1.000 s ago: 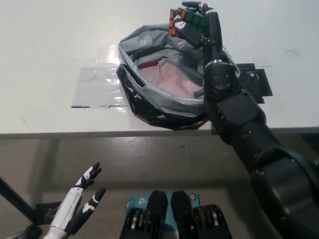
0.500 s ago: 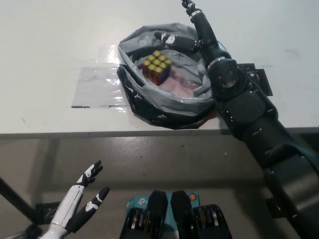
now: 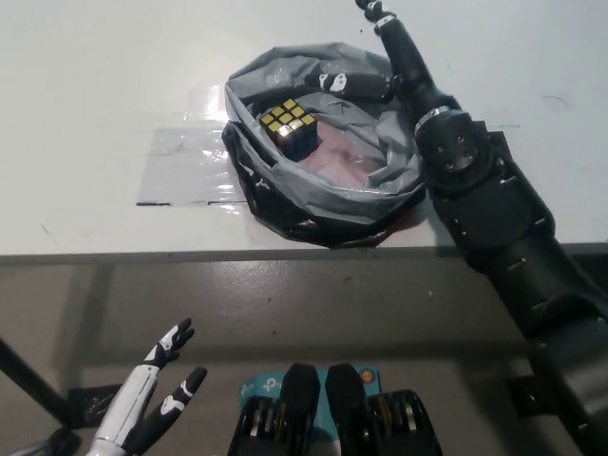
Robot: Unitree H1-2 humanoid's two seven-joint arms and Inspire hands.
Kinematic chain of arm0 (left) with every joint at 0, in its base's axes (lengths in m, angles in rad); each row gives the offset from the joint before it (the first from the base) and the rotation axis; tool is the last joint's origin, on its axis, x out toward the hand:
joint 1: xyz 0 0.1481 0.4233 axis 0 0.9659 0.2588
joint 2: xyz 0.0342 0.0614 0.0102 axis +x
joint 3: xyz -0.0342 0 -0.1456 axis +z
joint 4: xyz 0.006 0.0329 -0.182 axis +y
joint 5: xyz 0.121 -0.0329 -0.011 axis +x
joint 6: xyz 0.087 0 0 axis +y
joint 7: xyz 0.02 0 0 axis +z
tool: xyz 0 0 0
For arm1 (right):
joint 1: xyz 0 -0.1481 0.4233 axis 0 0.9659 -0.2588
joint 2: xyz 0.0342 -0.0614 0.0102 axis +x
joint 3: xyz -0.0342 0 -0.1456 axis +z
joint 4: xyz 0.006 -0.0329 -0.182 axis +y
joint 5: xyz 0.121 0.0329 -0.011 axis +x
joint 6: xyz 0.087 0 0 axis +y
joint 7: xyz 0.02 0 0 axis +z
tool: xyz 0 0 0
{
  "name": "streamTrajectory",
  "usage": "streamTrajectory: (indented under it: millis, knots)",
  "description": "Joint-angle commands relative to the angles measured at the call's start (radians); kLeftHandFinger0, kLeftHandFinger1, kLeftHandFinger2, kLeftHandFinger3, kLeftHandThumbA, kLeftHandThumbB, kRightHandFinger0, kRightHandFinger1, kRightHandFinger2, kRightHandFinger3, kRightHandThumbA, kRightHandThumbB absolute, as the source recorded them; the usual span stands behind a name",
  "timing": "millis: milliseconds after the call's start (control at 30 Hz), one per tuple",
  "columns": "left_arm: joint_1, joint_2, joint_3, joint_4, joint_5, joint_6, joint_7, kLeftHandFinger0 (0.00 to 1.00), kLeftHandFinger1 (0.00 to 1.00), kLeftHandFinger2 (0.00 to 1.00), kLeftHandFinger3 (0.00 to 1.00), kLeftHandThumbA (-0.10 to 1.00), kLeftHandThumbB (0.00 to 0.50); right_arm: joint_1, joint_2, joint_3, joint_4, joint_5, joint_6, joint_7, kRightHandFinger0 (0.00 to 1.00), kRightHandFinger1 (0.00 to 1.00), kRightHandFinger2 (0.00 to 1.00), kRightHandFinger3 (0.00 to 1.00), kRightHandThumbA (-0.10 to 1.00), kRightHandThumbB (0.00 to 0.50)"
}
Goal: Use the right hand to pick up a rubix's cube and place it into a plastic bag and lift the bag
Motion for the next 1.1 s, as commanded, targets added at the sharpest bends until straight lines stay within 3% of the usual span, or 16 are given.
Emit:
streamTrajectory:
  millis: [0,167,300,400,467,933,1000,1067]
  knots:
    - [0.017,0.012,0.001,-0.03,-0.002,-0.028,-0.002,1.0,1.0,1.0,1.0,0.91,0.092,-0.025,-0.048,-0.045,-0.169,-0.036,0.012,-0.019,1.0,1.0,1.0,1.0,0.89,0.343]
    - [0.026,0.007,0.0,-0.029,0.003,-0.026,0.003,1.0,1.0,1.0,1.0,0.9,0.095,-0.011,-0.076,-0.065,-0.247,-0.066,0.032,-0.027,1.0,1.0,1.0,1.0,0.87,0.334]
    - [0.015,0.006,0.002,-0.019,0.009,-0.027,0.009,1.0,1.0,1.0,1.0,0.92,0.111,-0.01,-0.098,-0.069,-0.244,-0.09,0.073,-0.028,1.0,1.0,1.0,1.0,0.92,0.386]
    - [0.023,0.01,-0.005,-0.024,0.021,-0.027,0.006,1.0,1.0,1.0,1.0,0.93,0.092,0.017,-0.109,-0.074,-0.235,-0.093,0.079,-0.022,1.0,1.0,1.0,1.0,0.76,0.346]
    - [0.021,0.01,-0.006,-0.023,0.024,-0.029,0.008,1.0,1.0,1.0,1.0,0.92,0.083,0.022,-0.111,-0.071,-0.213,-0.104,0.081,-0.03,1.0,1.0,1.0,1.0,0.73,0.338]
    - [0.048,0.007,-0.003,-0.021,0.007,-0.04,0.012,1.0,1.0,1.0,1.0,0.9,0.097,0.03,-0.091,-0.022,0.047,-0.171,0.077,-0.046,1.0,1.0,1.0,1.0,0.74,0.381]
    - [0.046,0.011,-0.004,-0.025,0.015,-0.042,0.012,1.0,1.0,1.0,1.0,0.89,0.079,0.022,-0.084,-0.03,0.089,-0.152,0.081,-0.019,1.0,1.0,1.0,1.0,0.76,0.408]
    - [0.04,0.014,-0.003,-0.027,0.018,-0.038,0.011,1.0,1.0,1.0,1.0,0.89,0.08,0.009,-0.079,-0.038,0.13,-0.136,0.08,0.004,1.0,1.0,1.0,1.0,0.74,0.402]
